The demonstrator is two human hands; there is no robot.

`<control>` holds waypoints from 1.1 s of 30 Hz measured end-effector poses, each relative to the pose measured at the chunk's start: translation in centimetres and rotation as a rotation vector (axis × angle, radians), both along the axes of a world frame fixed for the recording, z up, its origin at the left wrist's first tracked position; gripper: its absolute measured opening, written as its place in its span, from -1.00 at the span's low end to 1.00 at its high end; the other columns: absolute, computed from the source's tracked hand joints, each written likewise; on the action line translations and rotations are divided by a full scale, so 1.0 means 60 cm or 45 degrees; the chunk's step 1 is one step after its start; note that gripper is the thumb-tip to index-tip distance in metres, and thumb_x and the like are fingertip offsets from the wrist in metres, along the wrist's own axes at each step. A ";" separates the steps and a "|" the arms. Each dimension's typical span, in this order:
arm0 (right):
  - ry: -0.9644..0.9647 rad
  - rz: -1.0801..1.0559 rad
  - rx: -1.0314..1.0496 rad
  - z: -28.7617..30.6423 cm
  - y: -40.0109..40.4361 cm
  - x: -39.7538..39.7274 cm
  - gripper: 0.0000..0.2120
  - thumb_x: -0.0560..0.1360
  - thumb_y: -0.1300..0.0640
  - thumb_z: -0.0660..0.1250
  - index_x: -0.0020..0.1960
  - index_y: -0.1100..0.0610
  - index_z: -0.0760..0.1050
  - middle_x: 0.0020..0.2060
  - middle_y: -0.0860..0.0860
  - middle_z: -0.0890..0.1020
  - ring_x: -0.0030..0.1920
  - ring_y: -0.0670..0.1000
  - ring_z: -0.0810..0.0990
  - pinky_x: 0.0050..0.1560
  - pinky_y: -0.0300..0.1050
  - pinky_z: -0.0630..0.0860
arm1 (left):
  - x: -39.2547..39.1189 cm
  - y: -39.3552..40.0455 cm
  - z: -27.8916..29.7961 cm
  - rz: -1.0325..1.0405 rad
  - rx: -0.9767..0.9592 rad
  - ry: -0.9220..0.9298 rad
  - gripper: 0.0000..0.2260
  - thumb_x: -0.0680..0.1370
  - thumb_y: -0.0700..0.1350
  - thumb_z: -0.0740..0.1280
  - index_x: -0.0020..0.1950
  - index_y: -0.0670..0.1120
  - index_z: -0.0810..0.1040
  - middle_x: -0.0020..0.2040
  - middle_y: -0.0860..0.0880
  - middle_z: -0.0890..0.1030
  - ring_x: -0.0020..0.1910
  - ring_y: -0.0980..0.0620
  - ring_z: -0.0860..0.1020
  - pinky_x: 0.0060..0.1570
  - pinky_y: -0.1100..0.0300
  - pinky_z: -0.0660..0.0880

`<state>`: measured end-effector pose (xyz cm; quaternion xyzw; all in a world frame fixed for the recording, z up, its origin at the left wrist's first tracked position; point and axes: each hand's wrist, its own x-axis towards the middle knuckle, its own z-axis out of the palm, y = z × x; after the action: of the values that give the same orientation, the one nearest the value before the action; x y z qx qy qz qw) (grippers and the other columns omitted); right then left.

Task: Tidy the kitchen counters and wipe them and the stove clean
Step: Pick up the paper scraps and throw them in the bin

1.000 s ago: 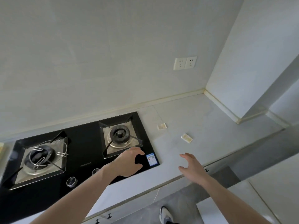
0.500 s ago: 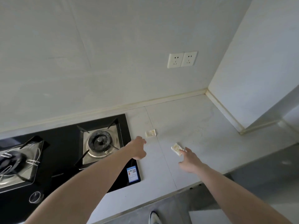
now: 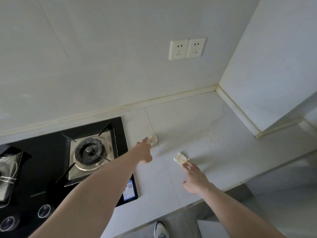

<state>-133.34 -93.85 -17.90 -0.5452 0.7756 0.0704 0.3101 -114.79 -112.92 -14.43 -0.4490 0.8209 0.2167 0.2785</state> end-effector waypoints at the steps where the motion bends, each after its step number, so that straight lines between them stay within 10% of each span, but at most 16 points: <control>1: -0.002 0.006 -0.031 0.000 0.001 -0.002 -0.32 0.57 0.10 0.28 0.62 0.05 0.09 0.63 0.00 -0.02 0.61 0.12 0.06 0.47 0.08 0.34 | -0.005 0.001 -0.007 -0.005 0.002 -0.006 -0.36 0.55 -0.20 0.21 0.64 -0.04 0.18 0.67 0.00 -0.12 0.55 -0.18 0.20 0.43 -0.07 0.39; 8: -0.159 -0.069 -0.076 0.006 -0.019 -0.013 -0.36 0.52 0.18 0.27 0.59 -0.01 0.27 0.63 0.05 0.06 0.62 0.06 0.09 0.50 -0.16 0.16 | -0.015 0.023 -0.038 0.054 -0.135 0.036 -0.37 0.54 -0.17 0.28 0.60 -0.14 0.18 0.60 0.01 0.09 0.39 -0.14 0.31 0.31 -0.02 0.46; 18: -0.284 -0.140 -0.076 0.030 0.010 0.010 -0.49 0.50 0.14 0.32 0.46 0.10 0.47 0.42 0.10 0.43 0.37 0.12 0.47 0.30 -0.18 0.41 | 0.086 0.173 0.008 0.427 0.060 0.471 -0.34 0.52 -0.28 0.19 0.64 -0.11 0.16 0.60 0.07 0.14 0.50 -0.08 0.23 0.48 0.11 0.28; 25: -0.707 -0.389 -0.317 0.077 0.047 0.122 -0.60 0.59 0.12 0.35 0.42 0.03 0.48 0.35 -0.07 0.39 0.23 -0.12 0.42 0.25 -0.24 0.31 | 0.269 0.303 0.082 0.826 -0.031 0.798 -0.34 0.51 -0.31 0.20 0.62 -0.04 0.26 0.59 0.14 0.21 0.54 0.04 0.24 0.54 0.09 0.25; 33: -0.953 -0.075 -0.384 0.151 0.088 0.392 -0.57 0.57 0.17 0.39 0.42 0.00 0.49 0.33 -0.16 0.44 0.37 -0.14 0.44 0.30 -0.30 0.32 | 0.573 0.506 0.133 1.258 -0.209 0.949 -0.35 0.52 -0.35 0.22 0.58 0.06 0.31 0.53 0.27 0.23 0.51 0.18 0.27 0.46 0.18 0.31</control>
<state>-109.80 -88.59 -8.81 -0.5501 0.6260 -0.2566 0.4896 -80.43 -82.59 -6.43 -0.6900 0.5722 0.3981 -0.1951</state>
